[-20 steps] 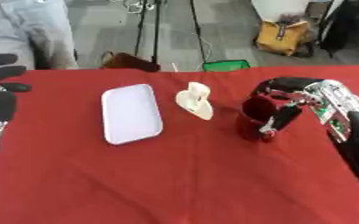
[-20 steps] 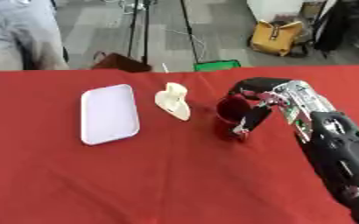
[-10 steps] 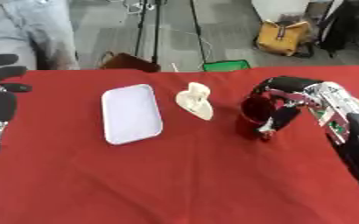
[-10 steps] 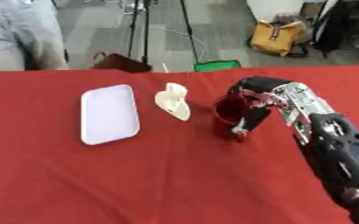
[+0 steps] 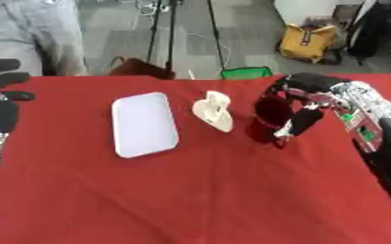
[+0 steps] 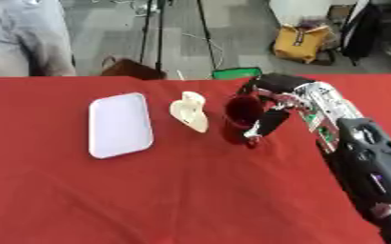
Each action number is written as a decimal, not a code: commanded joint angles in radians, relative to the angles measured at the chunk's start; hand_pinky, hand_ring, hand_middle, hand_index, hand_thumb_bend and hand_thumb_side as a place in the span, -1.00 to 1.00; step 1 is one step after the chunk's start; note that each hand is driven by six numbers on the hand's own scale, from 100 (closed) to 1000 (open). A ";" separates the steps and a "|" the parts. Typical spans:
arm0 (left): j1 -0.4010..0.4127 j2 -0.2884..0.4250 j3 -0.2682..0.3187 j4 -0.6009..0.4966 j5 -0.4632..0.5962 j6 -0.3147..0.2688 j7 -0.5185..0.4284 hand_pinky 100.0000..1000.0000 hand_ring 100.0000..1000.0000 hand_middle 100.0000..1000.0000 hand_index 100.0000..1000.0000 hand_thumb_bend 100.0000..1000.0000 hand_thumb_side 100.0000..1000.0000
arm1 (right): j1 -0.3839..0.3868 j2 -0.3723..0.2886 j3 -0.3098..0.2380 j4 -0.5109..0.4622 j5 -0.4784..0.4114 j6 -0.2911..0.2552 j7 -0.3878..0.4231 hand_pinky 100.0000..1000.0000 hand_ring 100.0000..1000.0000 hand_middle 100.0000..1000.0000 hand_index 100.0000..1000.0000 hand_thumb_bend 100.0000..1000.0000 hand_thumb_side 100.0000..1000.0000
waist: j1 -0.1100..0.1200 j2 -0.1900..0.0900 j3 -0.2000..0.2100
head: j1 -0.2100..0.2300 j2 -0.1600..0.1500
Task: Pick up objects on the table and place them in the box.
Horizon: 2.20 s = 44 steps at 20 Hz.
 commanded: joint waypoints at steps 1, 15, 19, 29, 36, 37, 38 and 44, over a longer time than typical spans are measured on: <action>-0.015 0.010 -0.003 -0.015 0.007 -0.002 -0.005 0.25 0.47 0.45 0.85 0.18 0.09 | -0.034 -0.042 0.001 -0.061 -0.030 -0.008 -0.012 -0.39 0.03 0.43 0.55 0.01 -0.03 | -0.003 -0.024 0.007 | 0.005 -0.011; -0.053 -0.010 -0.032 -0.035 0.025 -0.007 -0.021 0.24 0.47 0.45 0.85 0.22 0.01 | -0.089 -0.035 0.015 -0.052 -0.016 -0.020 -0.049 -0.39 0.03 0.43 0.54 0.00 0.00 | -0.032 -0.024 0.082 | 0.004 -0.014; -0.071 -0.028 -0.044 -0.043 0.034 -0.012 -0.023 0.24 0.47 0.45 0.85 0.22 0.00 | -0.100 -0.027 0.004 -0.031 0.000 -0.008 -0.094 -0.41 0.02 0.43 0.53 0.02 0.02 | -0.038 -0.019 0.119 | -0.002 -0.016; -0.111 -0.067 -0.088 -0.044 0.065 -0.021 -0.050 0.23 0.46 0.43 0.84 0.24 -0.02 | -0.150 0.022 -0.017 -0.021 0.034 0.080 -0.228 -0.49 -0.05 0.41 0.53 0.07 0.10 | -0.050 -0.005 0.189 | -0.042 -0.025; -0.138 -0.086 -0.110 -0.044 0.086 -0.026 -0.076 0.24 0.46 0.44 0.84 0.25 -0.02 | -0.155 0.069 0.012 0.040 0.077 0.068 -0.255 -0.45 -0.03 0.42 0.53 0.06 0.08 | -0.056 0.012 0.228 | -0.060 -0.029; -0.141 -0.087 -0.112 -0.044 0.088 -0.027 -0.079 0.24 0.47 0.44 0.84 0.26 -0.03 | -0.155 0.076 0.014 0.047 0.083 0.063 -0.254 -0.44 -0.03 0.42 0.53 0.06 0.08 | -0.057 0.014 0.233 | -0.061 -0.029; -0.146 -0.090 -0.114 -0.044 0.091 -0.029 -0.081 0.24 0.47 0.44 0.84 0.26 -0.03 | -0.155 0.084 0.016 0.054 0.089 0.058 -0.251 -0.44 -0.03 0.42 0.53 0.06 0.08 | -0.058 0.017 0.239 | -0.062 -0.030; -0.164 -0.100 -0.123 -0.044 0.102 -0.035 -0.093 0.24 0.47 0.44 0.84 0.26 -0.04 | -0.162 0.117 0.022 0.074 0.105 0.036 -0.244 -0.45 -0.03 0.42 0.53 0.06 0.07 | -0.061 0.026 0.267 | -0.065 -0.032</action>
